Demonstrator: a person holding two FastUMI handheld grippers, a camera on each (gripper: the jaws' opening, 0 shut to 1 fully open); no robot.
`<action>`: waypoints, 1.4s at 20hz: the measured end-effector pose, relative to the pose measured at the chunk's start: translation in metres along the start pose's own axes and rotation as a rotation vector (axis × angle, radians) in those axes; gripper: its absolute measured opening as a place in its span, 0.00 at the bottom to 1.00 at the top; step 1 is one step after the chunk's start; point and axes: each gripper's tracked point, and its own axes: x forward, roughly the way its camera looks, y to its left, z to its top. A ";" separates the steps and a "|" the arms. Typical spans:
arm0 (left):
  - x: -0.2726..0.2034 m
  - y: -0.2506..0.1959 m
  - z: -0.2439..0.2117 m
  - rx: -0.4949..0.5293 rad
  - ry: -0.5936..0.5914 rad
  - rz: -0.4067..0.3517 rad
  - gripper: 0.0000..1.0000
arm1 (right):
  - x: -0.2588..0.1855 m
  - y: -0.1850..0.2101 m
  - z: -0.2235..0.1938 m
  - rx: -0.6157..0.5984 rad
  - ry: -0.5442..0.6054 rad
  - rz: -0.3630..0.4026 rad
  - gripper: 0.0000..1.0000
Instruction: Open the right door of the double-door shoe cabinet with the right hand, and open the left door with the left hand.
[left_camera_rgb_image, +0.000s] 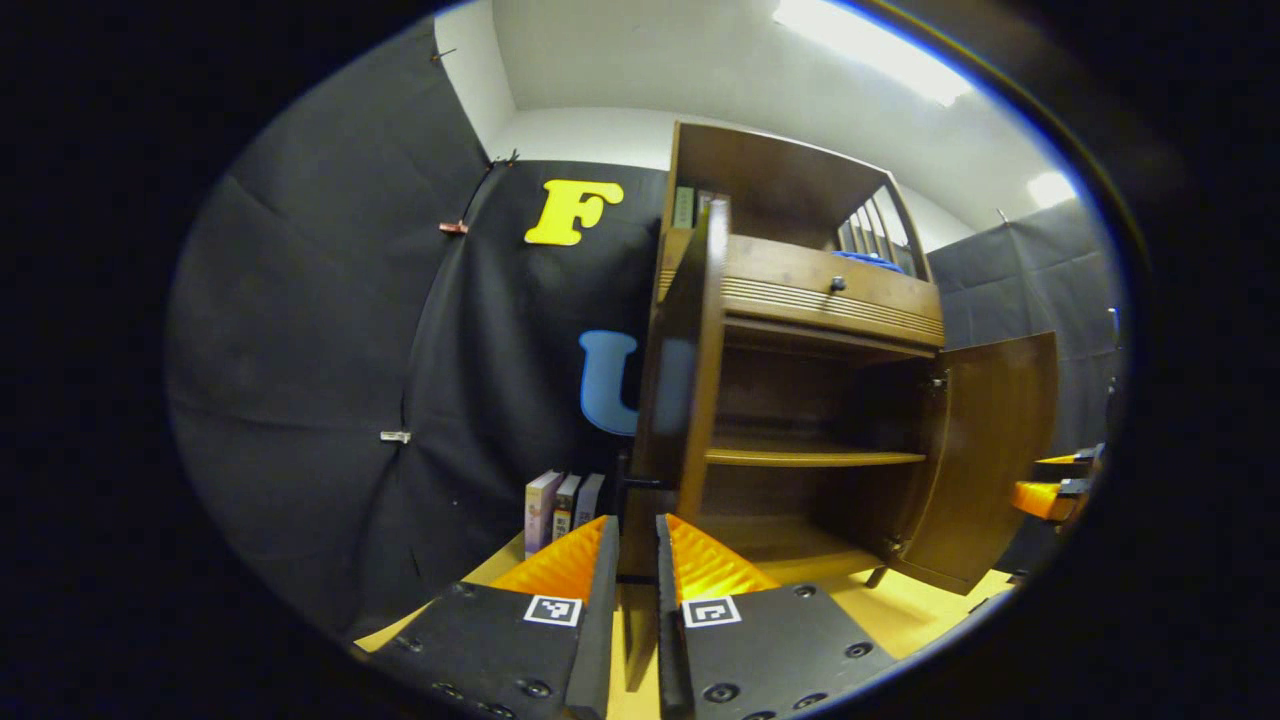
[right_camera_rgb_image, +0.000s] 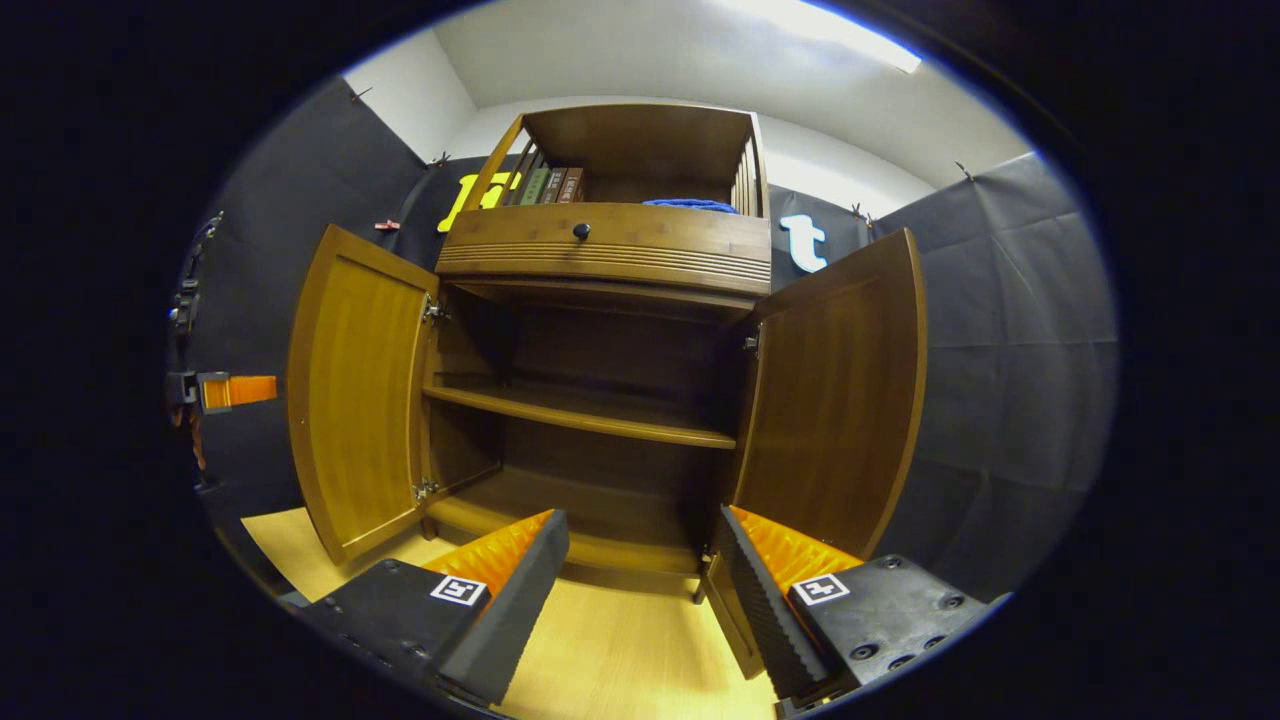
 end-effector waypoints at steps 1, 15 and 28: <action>-0.001 -0.018 0.004 0.009 -0.008 -0.029 0.27 | 0.004 0.008 -0.001 0.016 0.008 0.029 0.94; 0.061 -0.164 0.014 -0.022 -0.003 -0.183 0.96 | 0.035 0.056 0.059 0.046 -0.083 0.137 0.98; 0.067 -0.152 0.011 0.012 0.004 -0.128 0.95 | 0.034 0.066 0.061 0.016 -0.100 0.147 0.99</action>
